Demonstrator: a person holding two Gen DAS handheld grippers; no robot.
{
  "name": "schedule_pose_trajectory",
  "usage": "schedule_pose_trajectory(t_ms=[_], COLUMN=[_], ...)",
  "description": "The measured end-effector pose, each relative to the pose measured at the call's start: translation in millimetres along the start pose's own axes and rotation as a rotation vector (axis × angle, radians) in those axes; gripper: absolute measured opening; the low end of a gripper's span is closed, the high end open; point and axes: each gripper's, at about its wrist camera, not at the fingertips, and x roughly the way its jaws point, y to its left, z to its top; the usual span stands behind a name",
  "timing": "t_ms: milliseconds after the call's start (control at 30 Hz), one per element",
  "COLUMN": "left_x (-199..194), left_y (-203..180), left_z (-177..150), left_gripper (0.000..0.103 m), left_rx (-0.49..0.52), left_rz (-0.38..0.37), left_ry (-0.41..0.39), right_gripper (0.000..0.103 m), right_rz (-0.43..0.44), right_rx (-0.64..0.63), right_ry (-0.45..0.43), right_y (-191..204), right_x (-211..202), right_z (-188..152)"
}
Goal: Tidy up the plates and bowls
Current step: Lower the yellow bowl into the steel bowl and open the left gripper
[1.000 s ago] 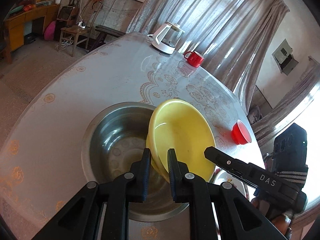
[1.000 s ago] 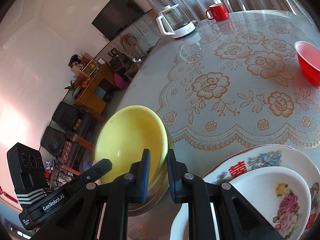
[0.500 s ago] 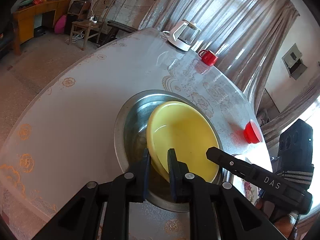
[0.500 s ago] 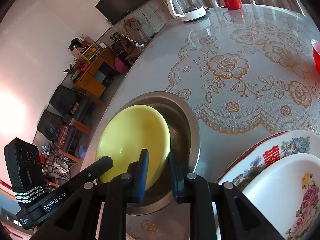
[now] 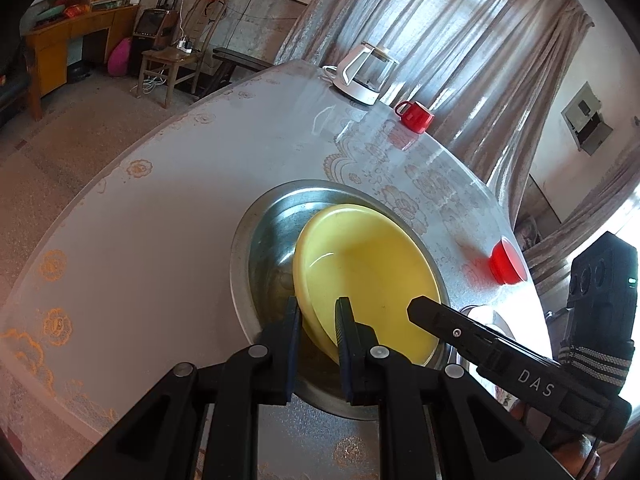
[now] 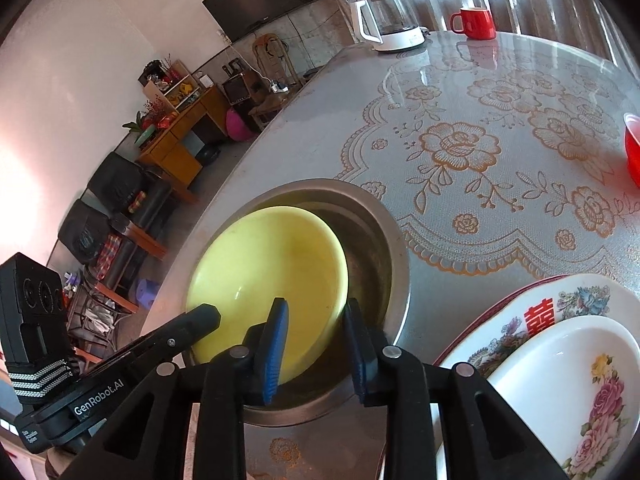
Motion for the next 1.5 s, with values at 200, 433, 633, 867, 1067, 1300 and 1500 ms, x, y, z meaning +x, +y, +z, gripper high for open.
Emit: schedule_pose_trajectory(t_ms=[200,433,633,867,1067,1300,1500], left_x=[-0.9,0.5,0.4,-2.4,-9.7,-10.8,-14.2], left_y=[-1.0,-3.2,-3.5,-7.1,-13.4,-15.0,-16.0], left_z=[-0.6,-3.2,-3.6,-4.3,-4.7,-5.5,-7.2], left_gripper=[0.019,0.019,0.019,0.028,0.045,0.046,0.046], left_rx=[0.005,0.039,0.043,0.052,0.096,0.123,0.129], left_rz=[0.022,0.044,0.066,0.092,0.126,0.149,0.156], left_ry=[-0.009,-0.04,-0.048,-0.068,-0.117,-0.132,-0.139], right_gripper=[0.028,0.032,0.032,0.032,0.032,0.032,0.033], right_rz=[-0.103,-0.139,-0.14,-0.127,-0.122,-0.133,-0.124], right_rx=[-0.101,-0.152,-0.158,-0.156,-0.15,-0.163,-0.159], right_ry=[-0.029,-0.042,-0.051,-0.051,-0.06,-0.067,-0.065], right_y=[11.0,18.6,19.2,20.8,19.5,22.5,22.5], right_x=[1.2,0.9,-0.7,2.0,4.5,3.4,1.8], right_z=[-4.8,-9.5,-11.2,-9.8,-8.1,-9.9,-11.1])
